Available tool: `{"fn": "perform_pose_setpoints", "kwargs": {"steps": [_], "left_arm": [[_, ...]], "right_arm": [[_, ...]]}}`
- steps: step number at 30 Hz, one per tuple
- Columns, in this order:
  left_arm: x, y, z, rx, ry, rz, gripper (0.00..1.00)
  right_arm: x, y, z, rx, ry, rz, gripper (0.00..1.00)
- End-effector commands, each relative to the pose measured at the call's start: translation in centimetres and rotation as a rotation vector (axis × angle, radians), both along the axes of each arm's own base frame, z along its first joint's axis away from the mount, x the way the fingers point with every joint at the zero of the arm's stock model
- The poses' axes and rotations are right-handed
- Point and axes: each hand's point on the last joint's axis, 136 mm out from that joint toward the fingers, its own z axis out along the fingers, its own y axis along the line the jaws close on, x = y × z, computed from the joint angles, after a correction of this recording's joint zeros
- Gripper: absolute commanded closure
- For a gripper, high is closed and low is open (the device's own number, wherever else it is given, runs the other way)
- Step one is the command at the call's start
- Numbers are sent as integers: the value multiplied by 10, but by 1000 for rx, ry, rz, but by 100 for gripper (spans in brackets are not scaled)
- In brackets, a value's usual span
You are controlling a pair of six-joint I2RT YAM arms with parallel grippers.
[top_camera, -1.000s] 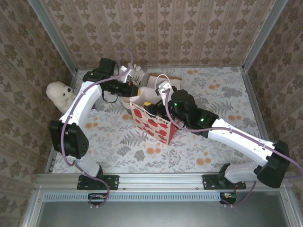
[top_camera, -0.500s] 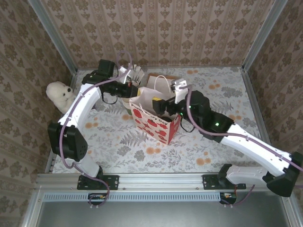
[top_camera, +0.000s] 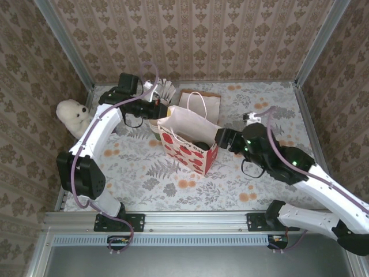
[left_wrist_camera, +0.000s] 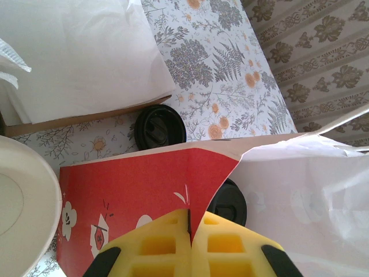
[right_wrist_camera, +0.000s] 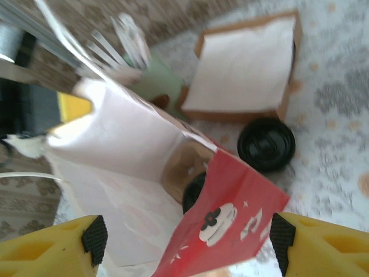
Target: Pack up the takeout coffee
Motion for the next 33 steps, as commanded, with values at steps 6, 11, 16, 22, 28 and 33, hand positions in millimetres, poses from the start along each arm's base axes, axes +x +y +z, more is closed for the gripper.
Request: {"fn": "perform_pose_setpoints", "kwargs": {"steps": [6,11,16,22,28,33], "left_arm": [[-7,-3,20,-42,-46,10,100],[-12,-3,25,-37,-45,27,98],[-20,2,28,-29,-32,55,93],[-27,4,33,-50,-10,55,75],[-22,22,70,-144,-96,99,29],[-15,46,104,-186,-305,195,10]], "right_arm": [[8,7,-23,-119,155,-64,39],[11,33,-26,-121,176,41,59],[14,35,-25,-180,178,92,83],[24,31,-21,-243,155,149,96],[42,27,-17,-320,162,230,98],[54,30,-18,-327,156,248,96]]}}
